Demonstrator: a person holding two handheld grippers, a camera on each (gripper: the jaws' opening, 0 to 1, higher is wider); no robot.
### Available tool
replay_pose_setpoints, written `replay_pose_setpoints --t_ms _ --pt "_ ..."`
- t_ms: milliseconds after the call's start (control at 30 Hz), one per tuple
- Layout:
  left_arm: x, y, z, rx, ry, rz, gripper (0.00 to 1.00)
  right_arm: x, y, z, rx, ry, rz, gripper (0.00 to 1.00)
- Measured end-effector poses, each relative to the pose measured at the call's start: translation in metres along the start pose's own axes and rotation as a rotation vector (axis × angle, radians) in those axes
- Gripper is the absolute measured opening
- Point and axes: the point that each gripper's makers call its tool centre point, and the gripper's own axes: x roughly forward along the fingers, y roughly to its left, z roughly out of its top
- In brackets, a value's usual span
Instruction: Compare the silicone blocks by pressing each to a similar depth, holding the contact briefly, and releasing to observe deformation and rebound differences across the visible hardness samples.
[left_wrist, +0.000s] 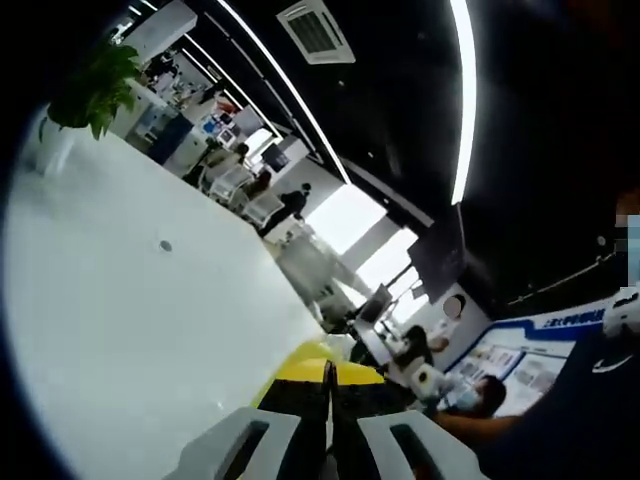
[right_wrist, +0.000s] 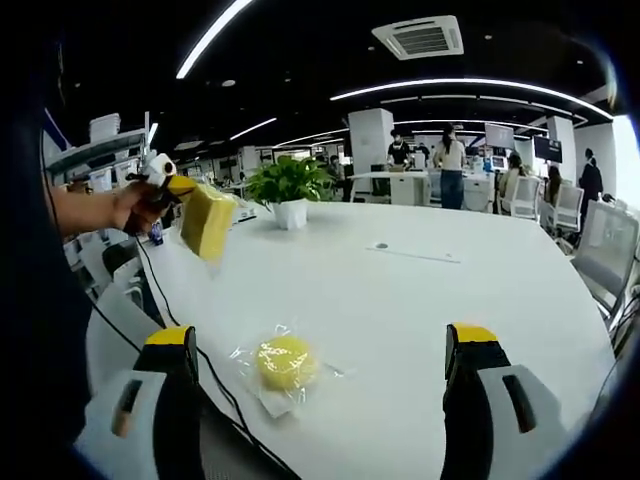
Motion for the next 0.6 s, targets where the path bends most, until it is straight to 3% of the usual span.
replay_pose_setpoints --t_ms 600 --pt "0.008 0.039 -0.024 -0.073 0.046 0.023 0.0 0.0 0.0 -0.008 0.015 0.017 0.001 0.96"
